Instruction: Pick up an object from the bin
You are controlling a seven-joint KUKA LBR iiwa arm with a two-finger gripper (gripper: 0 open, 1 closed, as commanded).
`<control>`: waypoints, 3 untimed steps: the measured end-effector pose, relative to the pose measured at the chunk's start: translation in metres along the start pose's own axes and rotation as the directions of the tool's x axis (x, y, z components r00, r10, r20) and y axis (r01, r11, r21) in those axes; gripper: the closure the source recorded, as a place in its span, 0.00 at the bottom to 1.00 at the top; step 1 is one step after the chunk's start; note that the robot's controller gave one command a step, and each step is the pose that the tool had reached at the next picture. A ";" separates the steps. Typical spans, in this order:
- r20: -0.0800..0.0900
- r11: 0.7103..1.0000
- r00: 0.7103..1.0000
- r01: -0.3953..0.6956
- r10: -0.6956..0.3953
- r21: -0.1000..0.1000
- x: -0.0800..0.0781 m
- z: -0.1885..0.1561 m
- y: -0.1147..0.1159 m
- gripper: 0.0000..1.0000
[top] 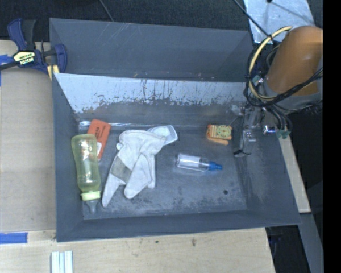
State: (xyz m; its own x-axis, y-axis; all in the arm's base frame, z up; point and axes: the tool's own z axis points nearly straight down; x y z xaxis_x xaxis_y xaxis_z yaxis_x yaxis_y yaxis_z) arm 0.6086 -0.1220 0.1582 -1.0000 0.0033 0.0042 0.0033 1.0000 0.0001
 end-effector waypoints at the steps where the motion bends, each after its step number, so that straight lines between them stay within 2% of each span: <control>1: 0.008 1.000 1.000 0.002 -0.002 0.001 -0.002 -0.005 0.000 0.00; 2: 0.015 0.998 0.998 -0.055 0.055 0.001 -0.007 0.048 0.023 0.00; 3: 0.009 1.000 1.000 0.028 -0.028 0.002 -0.006 0.080 0.043 0.00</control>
Offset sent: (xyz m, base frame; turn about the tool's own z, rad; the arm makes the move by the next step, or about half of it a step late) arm 0.0070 0.0409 -0.0882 0.0898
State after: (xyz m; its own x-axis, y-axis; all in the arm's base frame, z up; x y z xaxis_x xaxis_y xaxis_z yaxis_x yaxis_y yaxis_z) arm 0.6142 -0.0794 0.0780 -0.9997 -0.0249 -0.0047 -0.0249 0.9997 -0.0022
